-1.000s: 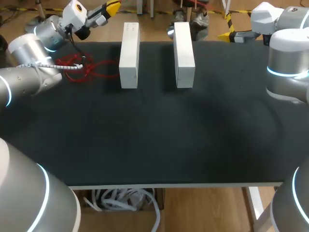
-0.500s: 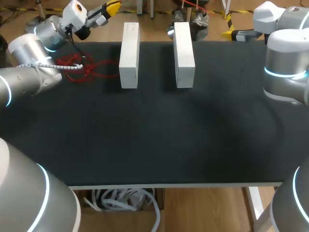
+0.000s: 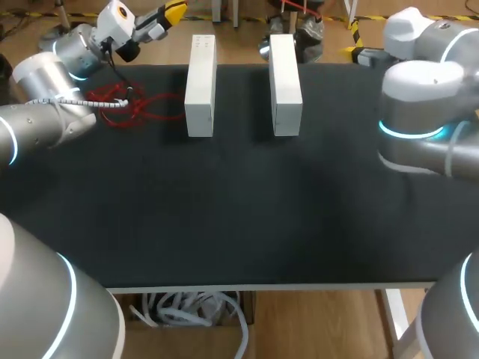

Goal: Grab the tape and strap the tape.

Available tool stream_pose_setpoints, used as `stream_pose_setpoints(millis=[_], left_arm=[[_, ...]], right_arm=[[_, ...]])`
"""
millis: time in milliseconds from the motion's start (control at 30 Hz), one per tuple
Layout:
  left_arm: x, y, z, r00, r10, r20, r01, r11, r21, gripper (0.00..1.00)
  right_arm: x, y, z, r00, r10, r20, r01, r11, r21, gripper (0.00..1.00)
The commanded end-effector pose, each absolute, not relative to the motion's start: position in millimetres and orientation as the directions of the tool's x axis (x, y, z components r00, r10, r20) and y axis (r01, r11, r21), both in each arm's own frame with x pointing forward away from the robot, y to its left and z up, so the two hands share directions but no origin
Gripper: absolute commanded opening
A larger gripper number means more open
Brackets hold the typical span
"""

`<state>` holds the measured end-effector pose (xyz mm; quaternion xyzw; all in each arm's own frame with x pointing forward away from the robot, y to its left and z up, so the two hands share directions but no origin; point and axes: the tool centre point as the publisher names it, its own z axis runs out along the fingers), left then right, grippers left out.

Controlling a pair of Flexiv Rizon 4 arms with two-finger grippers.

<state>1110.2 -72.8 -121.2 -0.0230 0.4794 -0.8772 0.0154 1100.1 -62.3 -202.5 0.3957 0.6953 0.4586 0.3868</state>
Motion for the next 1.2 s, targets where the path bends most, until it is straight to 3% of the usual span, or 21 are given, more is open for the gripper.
stream_pose_setpoints(millis=[33, 867, 1200], left_arm=[[1109.7, -73.3, -121.1, -0.998, -0.051, 0.026, 0.006, -0.54, -0.842, 0.0], [1109.7, -73.3, -121.1, -0.998, -0.051, 0.026, 0.006, -0.54, -0.842, 0.0], [1109.7, -73.3, -121.1, -0.998, -0.051, 0.026, 0.006, -0.54, -0.842, 0.0]], right_arm=[[1099.4, -58.0, -213.5, -0.28, 0.939, -0.201, 0.121, 0.242, 0.963, 1.0], [1101.1, -56.6, -212.4, -0.278, 0.94, -0.198, 0.149, 0.246, 0.958, 1.0], [1090.9, -57.4, -205.7, -0.197, 0.98, 0.006, -0.094, -0.025, 0.995, 1.0]])
